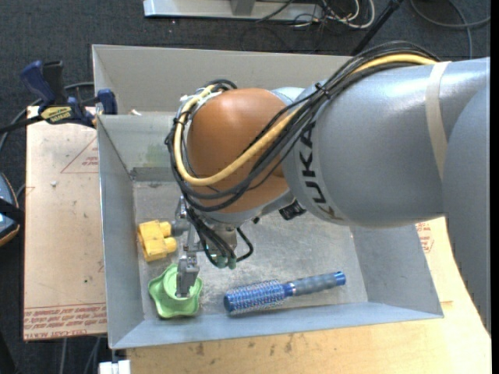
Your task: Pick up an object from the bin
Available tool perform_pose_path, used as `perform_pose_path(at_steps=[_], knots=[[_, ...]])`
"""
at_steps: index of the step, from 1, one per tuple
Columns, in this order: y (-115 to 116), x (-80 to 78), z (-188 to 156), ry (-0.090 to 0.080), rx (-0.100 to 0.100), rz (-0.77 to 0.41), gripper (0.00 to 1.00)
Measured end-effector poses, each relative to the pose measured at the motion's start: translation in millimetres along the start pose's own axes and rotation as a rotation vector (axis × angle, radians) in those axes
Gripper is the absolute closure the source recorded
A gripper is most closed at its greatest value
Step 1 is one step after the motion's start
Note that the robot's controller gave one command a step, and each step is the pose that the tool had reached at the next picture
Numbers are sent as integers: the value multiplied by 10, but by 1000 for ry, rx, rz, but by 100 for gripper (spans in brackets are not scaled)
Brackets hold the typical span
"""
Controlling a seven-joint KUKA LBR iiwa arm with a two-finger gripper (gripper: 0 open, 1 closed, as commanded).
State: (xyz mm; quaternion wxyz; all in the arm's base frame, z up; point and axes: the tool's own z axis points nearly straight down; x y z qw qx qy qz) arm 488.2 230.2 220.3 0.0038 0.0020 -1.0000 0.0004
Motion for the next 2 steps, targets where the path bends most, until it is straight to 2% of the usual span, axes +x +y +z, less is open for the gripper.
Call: perform_pose_path(at_steps=[1,2], knots=[[-634,45,1370,-19,-5,44,0],[-27,35,1460,-18,2,276,0]])
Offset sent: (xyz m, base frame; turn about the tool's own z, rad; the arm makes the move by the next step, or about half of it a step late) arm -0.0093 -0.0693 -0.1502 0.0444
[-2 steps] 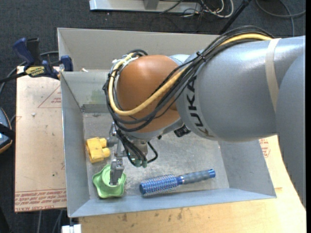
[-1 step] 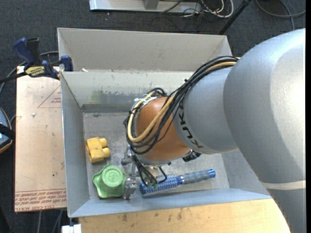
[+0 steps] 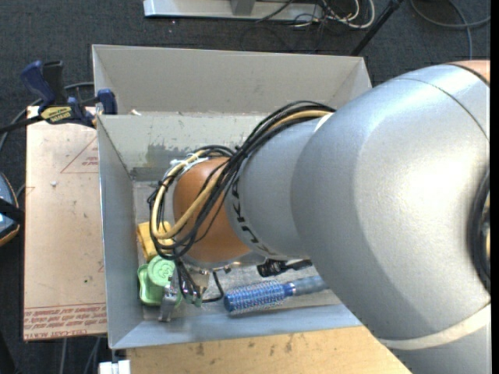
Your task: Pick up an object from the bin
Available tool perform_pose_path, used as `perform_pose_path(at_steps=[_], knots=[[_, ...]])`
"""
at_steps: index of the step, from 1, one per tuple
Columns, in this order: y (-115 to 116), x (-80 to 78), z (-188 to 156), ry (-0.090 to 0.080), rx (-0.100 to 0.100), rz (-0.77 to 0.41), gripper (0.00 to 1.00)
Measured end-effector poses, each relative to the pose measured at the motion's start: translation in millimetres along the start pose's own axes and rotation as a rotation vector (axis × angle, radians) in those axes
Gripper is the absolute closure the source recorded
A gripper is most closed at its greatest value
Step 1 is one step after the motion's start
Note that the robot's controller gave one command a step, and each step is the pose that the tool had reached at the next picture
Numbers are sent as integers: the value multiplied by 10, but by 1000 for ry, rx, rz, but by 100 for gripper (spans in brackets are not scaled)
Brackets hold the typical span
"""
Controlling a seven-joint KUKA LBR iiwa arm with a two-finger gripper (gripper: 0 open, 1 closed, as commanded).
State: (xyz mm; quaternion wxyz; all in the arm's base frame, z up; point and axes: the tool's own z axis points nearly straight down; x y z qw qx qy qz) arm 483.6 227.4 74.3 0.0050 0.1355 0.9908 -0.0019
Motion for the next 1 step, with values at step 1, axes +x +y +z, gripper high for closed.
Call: perform_pose_path(at_steps=[1], knots=[[-39,-56,9,8,-10,157,0]])
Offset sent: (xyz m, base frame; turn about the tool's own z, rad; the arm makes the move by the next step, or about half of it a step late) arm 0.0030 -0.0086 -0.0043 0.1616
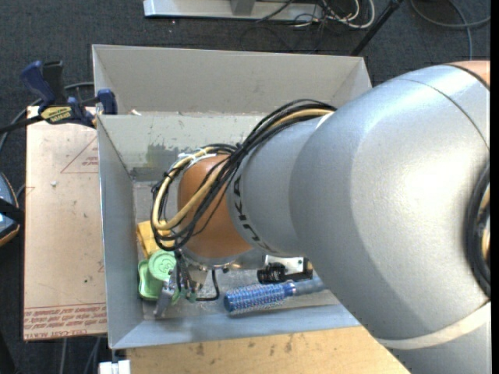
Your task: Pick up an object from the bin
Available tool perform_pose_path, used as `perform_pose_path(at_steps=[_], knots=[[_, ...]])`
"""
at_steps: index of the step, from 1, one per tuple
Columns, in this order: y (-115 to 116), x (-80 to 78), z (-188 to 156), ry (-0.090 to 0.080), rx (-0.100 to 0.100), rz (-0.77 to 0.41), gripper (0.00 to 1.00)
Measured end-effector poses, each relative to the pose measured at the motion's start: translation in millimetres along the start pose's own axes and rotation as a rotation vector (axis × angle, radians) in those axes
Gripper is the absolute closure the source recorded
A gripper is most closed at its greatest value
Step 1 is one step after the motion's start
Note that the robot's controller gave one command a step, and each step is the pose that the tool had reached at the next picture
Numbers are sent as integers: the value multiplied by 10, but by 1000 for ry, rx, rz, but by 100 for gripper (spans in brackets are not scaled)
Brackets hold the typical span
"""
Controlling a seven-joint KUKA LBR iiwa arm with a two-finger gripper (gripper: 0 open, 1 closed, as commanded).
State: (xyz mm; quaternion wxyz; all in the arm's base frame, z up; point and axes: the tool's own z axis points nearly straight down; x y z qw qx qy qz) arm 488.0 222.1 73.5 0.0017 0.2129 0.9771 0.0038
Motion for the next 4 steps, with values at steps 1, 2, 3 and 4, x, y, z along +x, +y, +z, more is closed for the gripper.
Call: perform_pose_path(at_steps=[1,2,3,4], knots=[[8,-23,-1,0,-1,122,0],[2,-53,-19,-6,-2,127,100],[-3,-62,-1377,-4,2,124,100],[-48,-86,-1928,-2,5,-114,100]])
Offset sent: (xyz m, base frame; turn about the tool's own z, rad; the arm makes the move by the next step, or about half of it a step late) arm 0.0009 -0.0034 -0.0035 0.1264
